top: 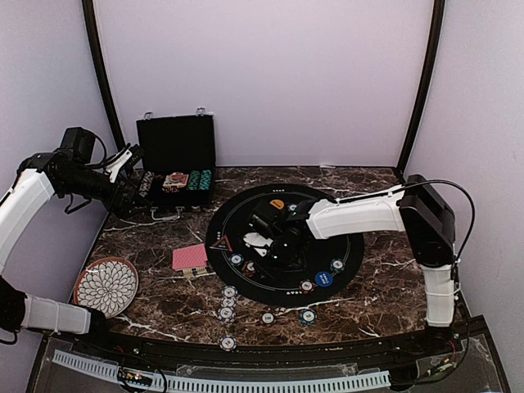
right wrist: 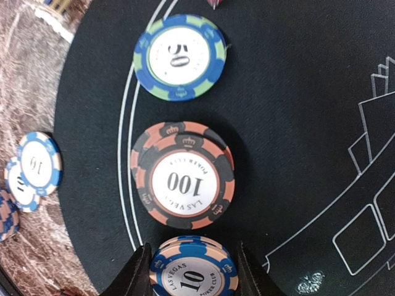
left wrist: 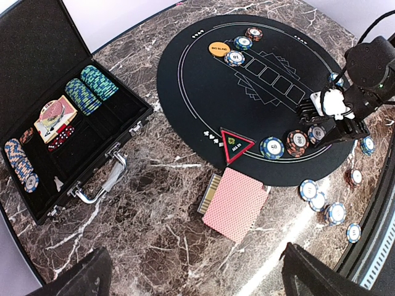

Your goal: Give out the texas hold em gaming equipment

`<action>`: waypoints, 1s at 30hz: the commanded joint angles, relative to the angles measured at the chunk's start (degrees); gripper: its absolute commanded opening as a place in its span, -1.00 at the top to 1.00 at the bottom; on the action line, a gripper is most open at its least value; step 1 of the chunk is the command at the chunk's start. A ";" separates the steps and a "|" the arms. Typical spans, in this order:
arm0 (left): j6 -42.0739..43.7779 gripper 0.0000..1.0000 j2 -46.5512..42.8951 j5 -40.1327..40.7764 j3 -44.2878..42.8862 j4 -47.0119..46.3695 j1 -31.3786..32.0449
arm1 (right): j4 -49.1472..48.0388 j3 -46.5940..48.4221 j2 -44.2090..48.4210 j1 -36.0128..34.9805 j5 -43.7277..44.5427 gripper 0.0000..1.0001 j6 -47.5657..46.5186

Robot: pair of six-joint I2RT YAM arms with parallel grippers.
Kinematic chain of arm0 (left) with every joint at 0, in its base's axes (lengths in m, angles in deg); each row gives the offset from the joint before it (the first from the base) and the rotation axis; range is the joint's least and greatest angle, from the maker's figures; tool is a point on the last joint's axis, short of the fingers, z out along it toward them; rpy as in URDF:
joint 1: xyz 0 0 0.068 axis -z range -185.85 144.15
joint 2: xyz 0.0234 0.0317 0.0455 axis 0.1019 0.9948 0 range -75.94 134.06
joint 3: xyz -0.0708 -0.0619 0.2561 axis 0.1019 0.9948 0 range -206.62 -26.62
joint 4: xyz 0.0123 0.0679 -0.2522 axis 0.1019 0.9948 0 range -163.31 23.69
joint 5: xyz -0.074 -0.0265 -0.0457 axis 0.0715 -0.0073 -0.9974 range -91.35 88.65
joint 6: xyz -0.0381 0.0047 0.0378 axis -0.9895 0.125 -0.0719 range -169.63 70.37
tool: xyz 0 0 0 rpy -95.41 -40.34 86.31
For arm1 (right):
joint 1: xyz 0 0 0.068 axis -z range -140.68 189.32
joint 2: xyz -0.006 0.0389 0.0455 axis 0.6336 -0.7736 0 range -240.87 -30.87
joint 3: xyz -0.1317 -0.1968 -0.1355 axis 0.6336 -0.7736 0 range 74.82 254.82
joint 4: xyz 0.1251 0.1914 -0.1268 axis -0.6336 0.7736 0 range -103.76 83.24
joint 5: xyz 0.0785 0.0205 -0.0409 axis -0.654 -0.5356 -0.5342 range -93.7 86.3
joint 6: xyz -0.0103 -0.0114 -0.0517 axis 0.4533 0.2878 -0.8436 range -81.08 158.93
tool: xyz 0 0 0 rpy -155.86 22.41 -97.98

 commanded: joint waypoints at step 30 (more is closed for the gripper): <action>0.49 -0.98 -0.99 -1.10 -0.65 1.22 0.19 | 5.29 10.56 5.01 -9.05 0.43 -0.41 0.03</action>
